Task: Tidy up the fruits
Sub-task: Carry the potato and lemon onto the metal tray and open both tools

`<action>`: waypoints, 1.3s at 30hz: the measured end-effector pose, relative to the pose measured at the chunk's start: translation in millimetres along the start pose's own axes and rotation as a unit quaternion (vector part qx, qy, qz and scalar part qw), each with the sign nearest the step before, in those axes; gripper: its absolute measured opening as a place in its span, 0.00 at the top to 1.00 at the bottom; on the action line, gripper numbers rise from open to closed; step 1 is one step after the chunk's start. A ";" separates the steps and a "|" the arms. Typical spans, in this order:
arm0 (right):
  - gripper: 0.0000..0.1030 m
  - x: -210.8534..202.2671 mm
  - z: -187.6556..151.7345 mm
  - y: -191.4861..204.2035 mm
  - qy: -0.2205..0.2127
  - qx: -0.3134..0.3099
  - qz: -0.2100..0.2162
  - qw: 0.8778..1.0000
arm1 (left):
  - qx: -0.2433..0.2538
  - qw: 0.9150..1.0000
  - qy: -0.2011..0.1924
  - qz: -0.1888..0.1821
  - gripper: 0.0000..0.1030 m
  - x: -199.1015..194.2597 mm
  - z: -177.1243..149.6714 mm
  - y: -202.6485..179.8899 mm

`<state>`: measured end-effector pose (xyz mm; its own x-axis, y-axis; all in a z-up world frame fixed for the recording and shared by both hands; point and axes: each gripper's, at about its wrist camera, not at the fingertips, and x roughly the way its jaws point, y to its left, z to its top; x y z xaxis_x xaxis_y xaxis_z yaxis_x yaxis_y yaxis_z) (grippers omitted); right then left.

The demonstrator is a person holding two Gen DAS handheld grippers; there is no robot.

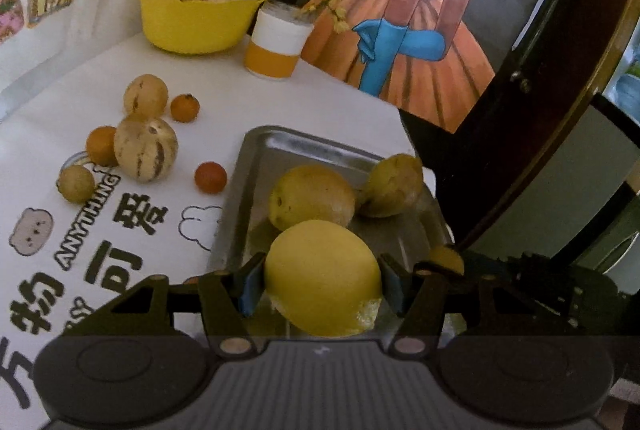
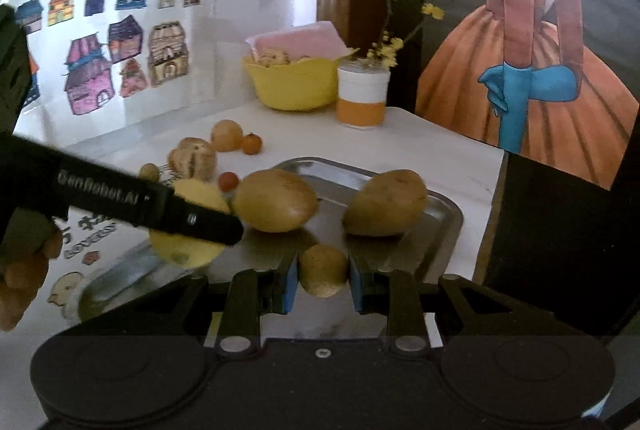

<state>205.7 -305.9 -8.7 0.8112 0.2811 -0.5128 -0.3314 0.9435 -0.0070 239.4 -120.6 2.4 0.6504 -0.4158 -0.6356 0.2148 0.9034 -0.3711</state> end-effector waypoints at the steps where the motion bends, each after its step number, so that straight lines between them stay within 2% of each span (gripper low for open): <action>1: 0.73 3.9 -0.1 -3.2 0.000 -0.001 0.001 1.000 | 0.000 1.000 0.001 0.003 0.39 2.5 -0.4 -1.3; 10: 0.73 35.2 2.5 -15.6 0.014 -0.006 0.006 1.000 | 0.011 1.000 0.006 0.027 0.39 14.0 -1.4 -1.6; 24: 0.71 45.4 2.9 -13.8 0.026 -0.005 0.005 1.000 | 0.018 0.999 0.006 0.028 0.38 16.8 -1.0 -1.0; 29: 0.59 38.0 2.8 -12.6 0.018 -0.003 -0.003 1.000 | 0.004 1.000 0.002 0.022 0.23 9.4 -2.0 0.9; 32: 0.51 26.2 3.1 -12.7 0.008 0.005 -0.012 1.000 | 0.003 1.000 -0.006 0.017 0.20 0.1 -3.2 -0.5; 39: 0.26 -18.2 5.6 -8.6 -0.023 0.019 -0.031 0.999 | 0.005 0.998 -0.053 0.020 0.03 -38.7 -4.4 -5.9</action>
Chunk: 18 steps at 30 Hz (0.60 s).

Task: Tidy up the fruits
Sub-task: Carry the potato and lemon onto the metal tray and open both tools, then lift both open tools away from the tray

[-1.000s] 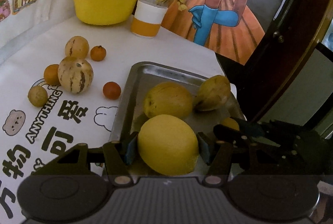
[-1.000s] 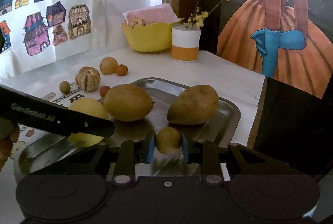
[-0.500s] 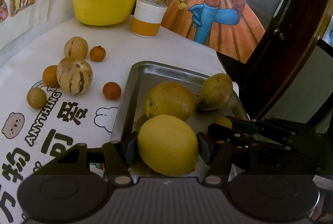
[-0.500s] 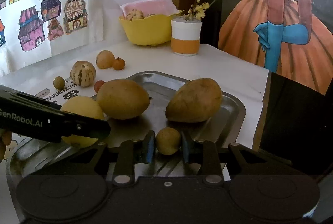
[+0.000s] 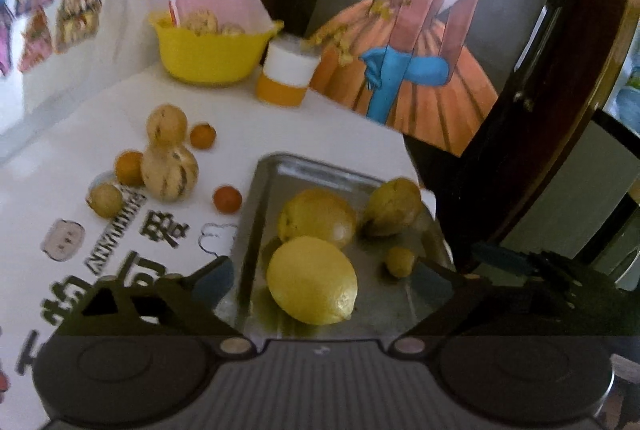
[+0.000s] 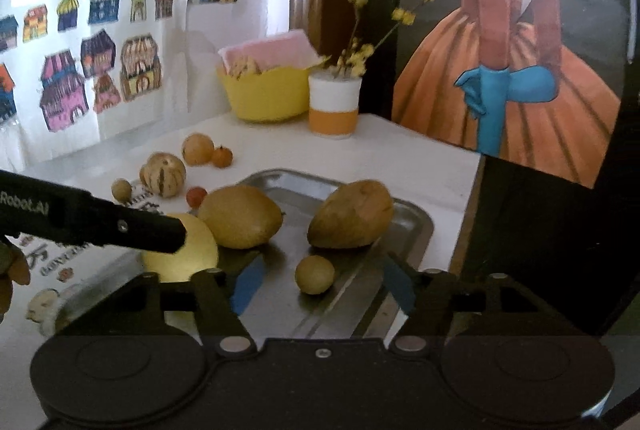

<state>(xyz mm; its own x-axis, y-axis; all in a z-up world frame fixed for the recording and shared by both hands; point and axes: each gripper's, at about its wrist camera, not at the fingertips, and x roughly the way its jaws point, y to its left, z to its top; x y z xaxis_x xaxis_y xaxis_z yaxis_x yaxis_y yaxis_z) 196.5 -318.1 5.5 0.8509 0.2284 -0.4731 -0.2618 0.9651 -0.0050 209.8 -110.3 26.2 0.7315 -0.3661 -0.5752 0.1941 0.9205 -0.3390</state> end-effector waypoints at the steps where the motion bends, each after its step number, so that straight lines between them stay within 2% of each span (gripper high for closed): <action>1: 0.24 -6.7 0.6 1.5 -0.004 0.002 -0.002 1.000 | 0.002 1.000 -0.007 0.001 0.02 -6.1 -0.1 -0.5; 7: 0.05 -53.5 3.1 15.2 -0.027 0.006 -0.006 1.000 | 0.012 0.999 -0.034 0.010 0.01 -47.0 -5.4 2.5; 12: 0.01 -87.3 -1.8 28.5 -0.032 0.018 -0.005 0.999 | 0.027 0.998 -0.053 0.023 0.00 -82.2 -19.8 10.9; 18: 0.01 -119.0 -18.7 49.9 -0.014 0.028 -0.005 1.000 | 0.042 0.997 -0.044 0.035 0.00 -111.1 -44.7 23.8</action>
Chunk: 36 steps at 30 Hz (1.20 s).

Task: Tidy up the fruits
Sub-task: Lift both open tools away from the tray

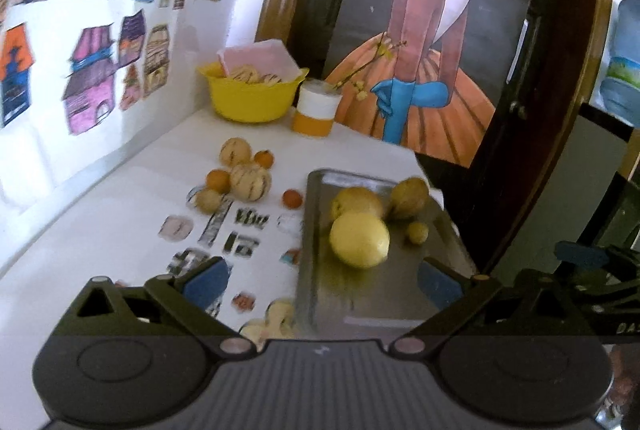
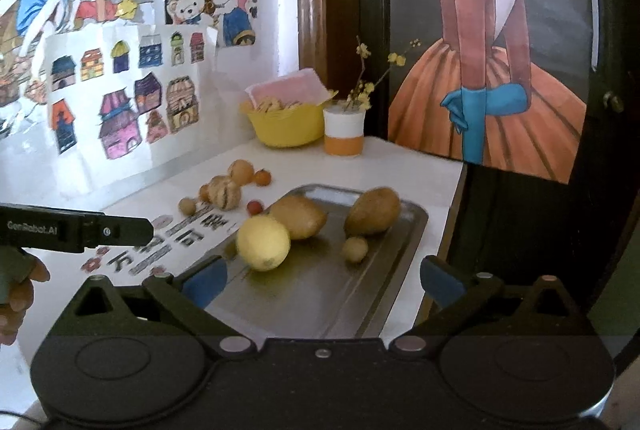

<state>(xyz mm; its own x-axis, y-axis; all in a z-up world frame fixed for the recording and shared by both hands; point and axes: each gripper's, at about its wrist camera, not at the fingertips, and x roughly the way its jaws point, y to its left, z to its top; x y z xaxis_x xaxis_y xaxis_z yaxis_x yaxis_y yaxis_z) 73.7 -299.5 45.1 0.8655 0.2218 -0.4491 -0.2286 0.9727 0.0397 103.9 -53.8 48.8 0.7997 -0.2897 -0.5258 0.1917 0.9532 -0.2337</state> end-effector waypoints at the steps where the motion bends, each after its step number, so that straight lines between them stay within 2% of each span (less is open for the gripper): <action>1: 0.01 -5.4 -4.4 4.2 0.006 0.001 0.000 1.000 | 0.000 1.000 0.005 0.000 0.00 -4.6 -4.7 3.3; 6: 0.01 -24.9 -23.6 22.6 0.037 0.004 0.003 0.999 | -0.004 1.000 0.022 -0.002 0.00 -24.7 -22.5 17.3; 10: 0.01 -34.0 -38.3 41.3 0.063 -0.001 0.013 0.998 | 0.010 0.999 0.036 0.012 0.00 -39.1 -35.2 27.1; 16: 0.01 -36.0 -46.4 70.2 0.084 -0.011 0.039 0.996 | 0.024 0.997 0.057 0.040 0.00 -52.0 -45.0 42.9; 19: 0.01 -33.1 -43.5 82.8 0.087 -0.021 0.052 0.995 | 0.016 0.997 0.060 0.037 0.00 -56.4 -44.3 53.1; 28: 0.01 -13.6 -14.9 114.5 0.070 -0.044 0.095 0.992 | 0.027 0.996 0.050 0.065 0.00 -53.2 -19.7 69.8; 33: 0.01 0.9 17.6 113.2 0.042 -0.053 0.092 0.993 | 0.035 0.998 0.028 0.051 0.00 -44.0 5.2 76.0; 36: 0.01 12.0 41.2 108.5 0.034 -0.056 0.100 0.993 | 0.046 0.997 0.016 0.057 0.00 -36.3 23.6 76.6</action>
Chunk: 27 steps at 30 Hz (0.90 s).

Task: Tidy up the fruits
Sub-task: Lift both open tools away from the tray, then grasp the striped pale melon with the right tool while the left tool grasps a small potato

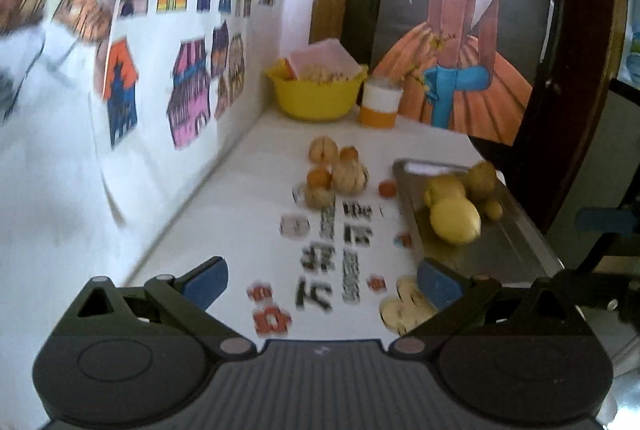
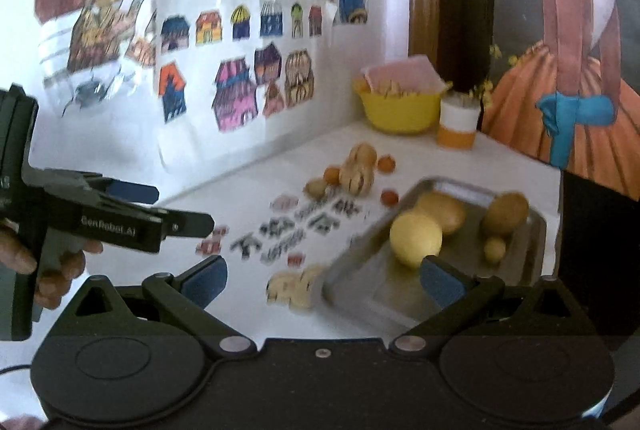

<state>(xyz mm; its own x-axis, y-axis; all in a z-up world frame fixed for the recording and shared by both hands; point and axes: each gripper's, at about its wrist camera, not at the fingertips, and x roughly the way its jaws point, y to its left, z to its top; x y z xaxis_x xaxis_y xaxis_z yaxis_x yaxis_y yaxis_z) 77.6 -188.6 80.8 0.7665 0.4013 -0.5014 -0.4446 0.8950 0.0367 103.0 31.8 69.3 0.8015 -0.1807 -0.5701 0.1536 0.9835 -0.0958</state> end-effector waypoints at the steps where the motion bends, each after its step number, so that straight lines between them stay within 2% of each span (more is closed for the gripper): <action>1: 0.01 2.7 7.9 -2.0 -0.003 -0.005 0.002 1.000 | 0.005 1.000 -0.005 0.003 0.00 3.1 5.8 0.2; 7: 0.01 23.9 52.4 -11.5 -0.028 -0.046 0.000 0.999 | 0.031 0.999 -0.018 0.016 0.00 30.5 31.2 -1.1; 14: 0.01 69.1 83.4 -31.0 -0.025 -0.040 0.002 0.999 | 0.037 0.999 -0.005 0.013 0.00 73.3 40.7 -2.0; 20: 0.01 115.0 89.9 -53.6 -0.019 -0.037 -0.011 0.999 | 0.040 0.999 0.014 0.012 0.00 110.8 44.0 1.0; 27: 0.01 169.1 78.4 -78.5 0.018 -0.017 0.014 1.000 | 0.041 0.999 0.022 0.019 0.00 147.0 43.5 3.9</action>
<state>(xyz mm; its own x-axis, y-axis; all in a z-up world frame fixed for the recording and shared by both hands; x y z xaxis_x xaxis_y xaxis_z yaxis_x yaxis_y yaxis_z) 278.4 -175.7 60.9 0.7372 0.4179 -0.5309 -0.4808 0.8766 0.0223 246.5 8.6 20.7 0.7814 -0.1405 -0.6080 0.1719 0.9851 -0.0068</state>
